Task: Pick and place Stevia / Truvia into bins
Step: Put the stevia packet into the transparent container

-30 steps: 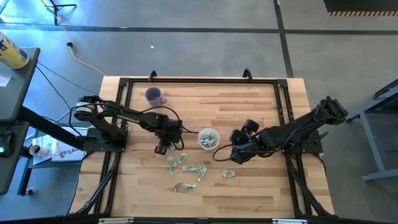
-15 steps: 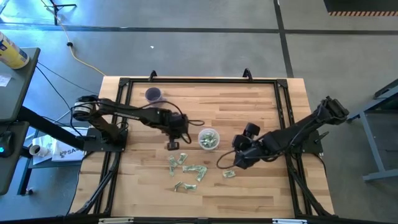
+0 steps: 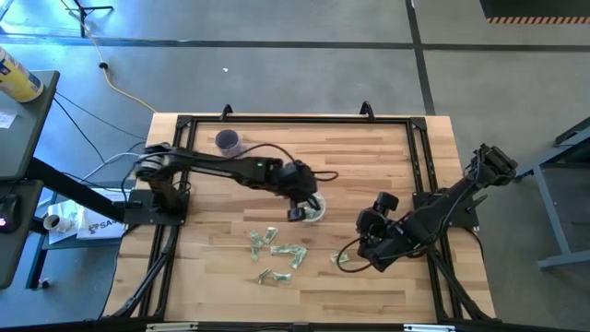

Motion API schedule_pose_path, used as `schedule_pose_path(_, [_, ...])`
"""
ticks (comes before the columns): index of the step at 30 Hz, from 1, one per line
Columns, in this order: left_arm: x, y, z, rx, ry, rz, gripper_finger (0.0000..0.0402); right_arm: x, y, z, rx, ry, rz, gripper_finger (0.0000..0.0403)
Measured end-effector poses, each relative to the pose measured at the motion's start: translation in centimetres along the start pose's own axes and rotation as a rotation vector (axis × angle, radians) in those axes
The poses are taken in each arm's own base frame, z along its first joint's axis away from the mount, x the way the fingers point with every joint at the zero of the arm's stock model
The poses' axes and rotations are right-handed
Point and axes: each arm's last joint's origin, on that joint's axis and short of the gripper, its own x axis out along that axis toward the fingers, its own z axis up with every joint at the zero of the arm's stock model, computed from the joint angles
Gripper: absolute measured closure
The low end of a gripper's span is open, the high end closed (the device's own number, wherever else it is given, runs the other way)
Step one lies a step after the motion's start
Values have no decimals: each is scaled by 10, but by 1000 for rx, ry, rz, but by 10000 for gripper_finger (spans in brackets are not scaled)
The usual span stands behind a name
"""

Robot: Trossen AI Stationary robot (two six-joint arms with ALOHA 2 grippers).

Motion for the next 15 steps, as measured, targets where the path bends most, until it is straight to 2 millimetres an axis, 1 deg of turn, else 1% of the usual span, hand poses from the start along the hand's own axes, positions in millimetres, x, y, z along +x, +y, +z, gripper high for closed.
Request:
schedule_pose_path(3, [21,5,-5,-15,89,-44,367,0,0,-1,-1,3,0,110])
schedule_pose_path(4, [24,4,-3,-18,84,-50,359,0,0,-1,-3,6,0,110])
schedule_pose_path(6, [23,3,-6,-30,113,-52,333,0,0,-1,-5,12,1,110])
schedule_pose_path(9, [22,-4,-5,-58,106,-59,287,0,-1,-2,-12,16,-7,110])
schedule_pose_path(12, [9,-4,-2,-92,87,-44,241,0,-2,-2,-31,15,-18,110])
schedule_pose_path(13, [0,-4,-1,-103,88,-40,228,0,-2,-2,-39,15,-19,110])
schedule_pose_path(15, [-17,-4,-8,-139,164,-31,205,0,-2,-2,-59,18,-19,110])
